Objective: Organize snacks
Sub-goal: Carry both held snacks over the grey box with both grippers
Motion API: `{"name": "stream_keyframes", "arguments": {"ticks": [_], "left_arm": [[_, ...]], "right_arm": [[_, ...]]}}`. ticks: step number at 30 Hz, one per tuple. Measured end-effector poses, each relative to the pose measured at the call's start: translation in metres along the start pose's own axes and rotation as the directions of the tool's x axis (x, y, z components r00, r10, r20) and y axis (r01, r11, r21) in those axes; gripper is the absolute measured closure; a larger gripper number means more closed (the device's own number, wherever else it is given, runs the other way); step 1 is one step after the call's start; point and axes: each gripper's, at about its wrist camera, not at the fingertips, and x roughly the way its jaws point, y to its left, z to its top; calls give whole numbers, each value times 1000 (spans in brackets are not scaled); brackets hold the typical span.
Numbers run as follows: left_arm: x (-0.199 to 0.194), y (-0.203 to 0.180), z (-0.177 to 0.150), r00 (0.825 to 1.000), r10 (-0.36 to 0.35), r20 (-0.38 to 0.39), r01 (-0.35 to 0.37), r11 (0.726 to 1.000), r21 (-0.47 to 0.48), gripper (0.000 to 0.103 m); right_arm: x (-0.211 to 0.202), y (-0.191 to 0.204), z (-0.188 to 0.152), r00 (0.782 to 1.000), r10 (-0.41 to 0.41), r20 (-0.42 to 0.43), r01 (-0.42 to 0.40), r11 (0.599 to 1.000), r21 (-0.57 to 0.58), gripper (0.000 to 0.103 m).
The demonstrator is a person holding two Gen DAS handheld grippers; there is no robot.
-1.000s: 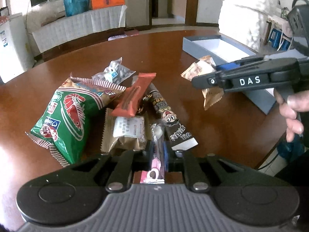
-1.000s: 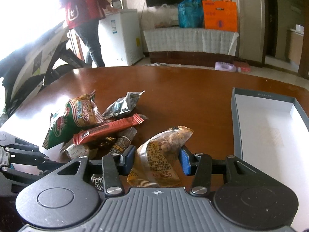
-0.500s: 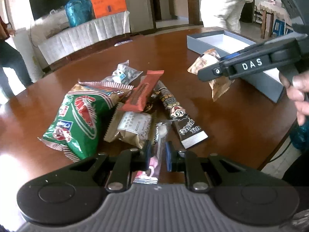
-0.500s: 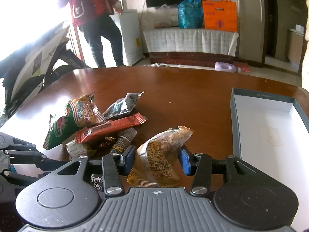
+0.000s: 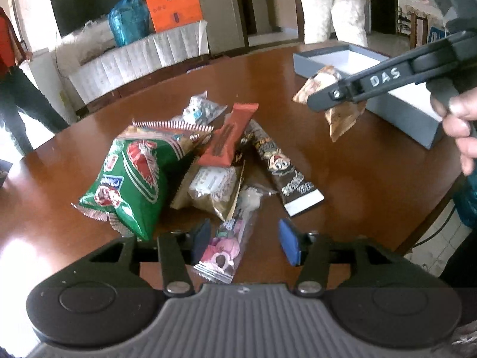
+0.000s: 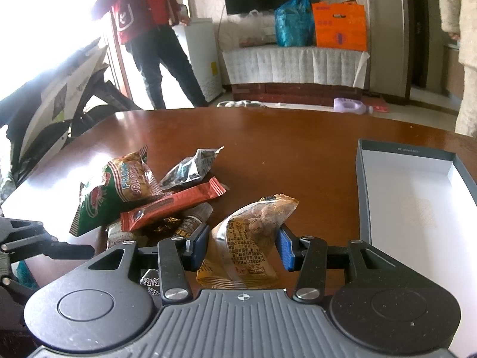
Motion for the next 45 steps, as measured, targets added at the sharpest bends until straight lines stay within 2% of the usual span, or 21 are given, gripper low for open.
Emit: {"name": "stream_keyframes", "arguments": {"ticks": [3,6,9,11,14,17,22,33,45], "left_arm": [[3,6,1,1000,-14,-7,13,999,-40,48],[7,22,-1,996,-89,-25,84,986,-145,49],[6,19,-2,994,-105,-27,101,987,-128,51],[4,17,-1,992,-127,-25,123,985,-120,70],[3,15,1,991,-132,-28,128,985,-114,90],[2,14,2,991,-133,-31,129,986,-109,93],[1,12,3,992,-125,-22,123,988,-89,97],[-16,14,14,986,-128,109,140,984,-110,98],[-15,1,36,979,-122,162,143,983,-120,98]], "right_arm": [[-1,-1,0,1000,-4,1,4,1000,5,55],[-2,-1,0,1000,-7,3,7,1000,7,55],[-1,-1,0,1000,-7,3,7,1000,7,55],[-2,-1,0,1000,-8,3,8,1000,9,55],[-2,-1,0,1000,-8,2,8,1000,7,55],[-2,-1,0,1000,-11,3,11,1000,11,54],[-1,-2,0,1000,-11,4,10,1000,12,54],[-3,-2,0,1000,-16,21,16,1000,7,55],[-13,-5,1,998,-13,58,12,1000,9,55]]}}
